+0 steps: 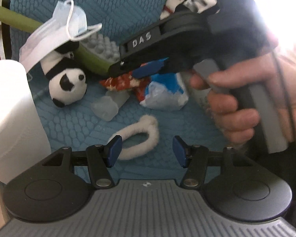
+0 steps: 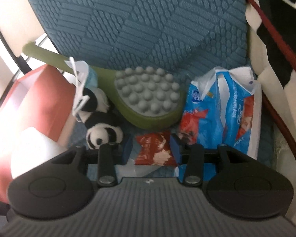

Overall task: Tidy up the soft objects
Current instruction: 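Grasp the white fuzzy hair tie with the left tool while the right tool grasps the red snack packet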

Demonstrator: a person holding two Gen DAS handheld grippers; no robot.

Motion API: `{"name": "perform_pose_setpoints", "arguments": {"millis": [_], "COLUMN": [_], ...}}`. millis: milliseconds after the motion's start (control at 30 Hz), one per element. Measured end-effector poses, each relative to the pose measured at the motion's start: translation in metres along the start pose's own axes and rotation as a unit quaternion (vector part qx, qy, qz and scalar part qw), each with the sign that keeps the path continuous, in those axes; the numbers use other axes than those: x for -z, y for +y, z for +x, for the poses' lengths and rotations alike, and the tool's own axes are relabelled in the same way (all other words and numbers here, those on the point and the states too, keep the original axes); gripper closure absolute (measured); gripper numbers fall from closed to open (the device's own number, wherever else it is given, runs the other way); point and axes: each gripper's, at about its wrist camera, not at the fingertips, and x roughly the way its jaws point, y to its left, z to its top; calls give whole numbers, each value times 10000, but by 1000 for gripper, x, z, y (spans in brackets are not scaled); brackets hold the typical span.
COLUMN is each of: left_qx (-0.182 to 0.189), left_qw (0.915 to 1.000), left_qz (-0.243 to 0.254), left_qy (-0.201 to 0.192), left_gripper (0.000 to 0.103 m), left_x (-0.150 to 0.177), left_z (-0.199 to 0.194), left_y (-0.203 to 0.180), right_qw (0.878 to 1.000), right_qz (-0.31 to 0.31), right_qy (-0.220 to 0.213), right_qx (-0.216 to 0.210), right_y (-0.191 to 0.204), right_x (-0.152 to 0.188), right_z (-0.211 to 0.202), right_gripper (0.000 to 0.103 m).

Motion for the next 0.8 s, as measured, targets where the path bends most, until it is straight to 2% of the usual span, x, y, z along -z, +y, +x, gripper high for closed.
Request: {"name": "perform_pose_setpoints", "arguments": {"millis": [133,267,333,367,433,500,567,800], "left_qx": [-190,-218,-222,-169,-128,-218,-311,-287], "left_qw": [9997,9995,9993,9993,9994,9990,9989,9992], "left_qz": [134,175,247,231,209,299,257,-241], "left_qy": [101,110,146,245,260,234,233,156], "left_gripper": [41,43,55,65,68,84,92,94], "left_x": [1,0,1,1,4,5,6,9], "left_z": [9,13,13,16,18,18,18,7], "left_y": [-2,-2,-4,-3,-5,-8,-8,-2], "right_qw": [9997,9993,9990,9989,9987,9986,9985,9985], "right_qz": [-88,-118,-156,-184,-238,-260,-291,-355], "right_qy": [194,320,360,365,378,385,380,286], "right_qx": [145,168,198,208,235,252,258,297], "right_y": [0,0,0,1,3,4,5,10], "right_x": [3,4,5,6,7,7,8,9], "right_z": [7,13,15,15,16,19,20,18], "right_gripper": [59,58,60,60,62,64,66,68]}}
